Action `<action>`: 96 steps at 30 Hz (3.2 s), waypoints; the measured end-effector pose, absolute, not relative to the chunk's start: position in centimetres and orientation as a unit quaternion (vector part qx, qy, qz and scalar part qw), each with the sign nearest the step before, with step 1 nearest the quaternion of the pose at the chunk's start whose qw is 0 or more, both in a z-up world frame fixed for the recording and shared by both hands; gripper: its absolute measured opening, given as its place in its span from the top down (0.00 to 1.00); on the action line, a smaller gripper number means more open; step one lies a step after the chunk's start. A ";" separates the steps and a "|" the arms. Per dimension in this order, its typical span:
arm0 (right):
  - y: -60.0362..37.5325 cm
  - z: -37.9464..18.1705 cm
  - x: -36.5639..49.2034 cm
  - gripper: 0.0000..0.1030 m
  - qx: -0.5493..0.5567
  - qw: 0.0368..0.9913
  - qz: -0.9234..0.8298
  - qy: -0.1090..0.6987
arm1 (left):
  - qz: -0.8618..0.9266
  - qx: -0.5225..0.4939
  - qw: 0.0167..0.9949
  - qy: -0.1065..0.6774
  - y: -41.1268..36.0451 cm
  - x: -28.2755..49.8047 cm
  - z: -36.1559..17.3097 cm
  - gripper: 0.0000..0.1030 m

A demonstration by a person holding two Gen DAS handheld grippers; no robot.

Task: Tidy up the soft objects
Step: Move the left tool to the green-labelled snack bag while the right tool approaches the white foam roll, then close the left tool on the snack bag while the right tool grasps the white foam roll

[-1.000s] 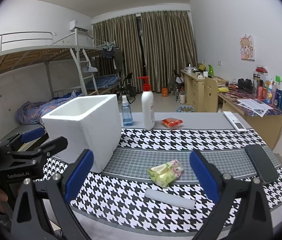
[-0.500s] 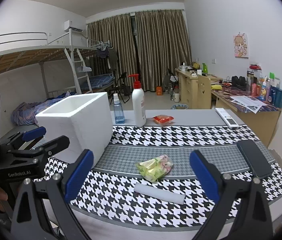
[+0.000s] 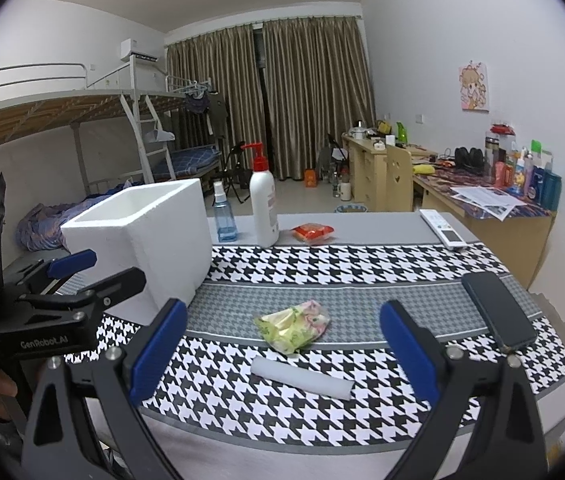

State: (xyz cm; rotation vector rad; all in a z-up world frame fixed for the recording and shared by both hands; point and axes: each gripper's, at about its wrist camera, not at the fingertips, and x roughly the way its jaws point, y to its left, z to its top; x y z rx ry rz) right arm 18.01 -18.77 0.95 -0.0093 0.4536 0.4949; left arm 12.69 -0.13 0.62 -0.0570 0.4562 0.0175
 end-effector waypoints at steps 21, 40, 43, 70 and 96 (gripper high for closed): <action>-20.3 -0.8 18.8 0.04 -0.008 0.940 0.238 0.244 | -0.011 -0.020 0.966 0.257 -2.5 15.0 -1.1 0.01; -21.3 -3.1 21.1 0.04 -0.020 0.924 0.263 0.275 | -0.016 -0.019 0.956 0.292 -4.9 17.9 -3.0 0.01; -21.3 -3.4 21.4 0.04 -0.022 0.921 0.268 0.280 | -0.017 -0.019 0.955 0.296 -5.1 18.3 -3.3 0.01; -21.7 -5.6 23.6 0.04 -0.027 0.909 0.272 0.315 | -0.027 -0.002 0.944 0.330 -5.8 21.7 -5.1 0.01; -21.9 -7.9 24.8 0.04 -0.029 0.891 0.295 0.344 | -0.063 0.020 0.924 0.377 -7.6 24.9 -7.3 0.07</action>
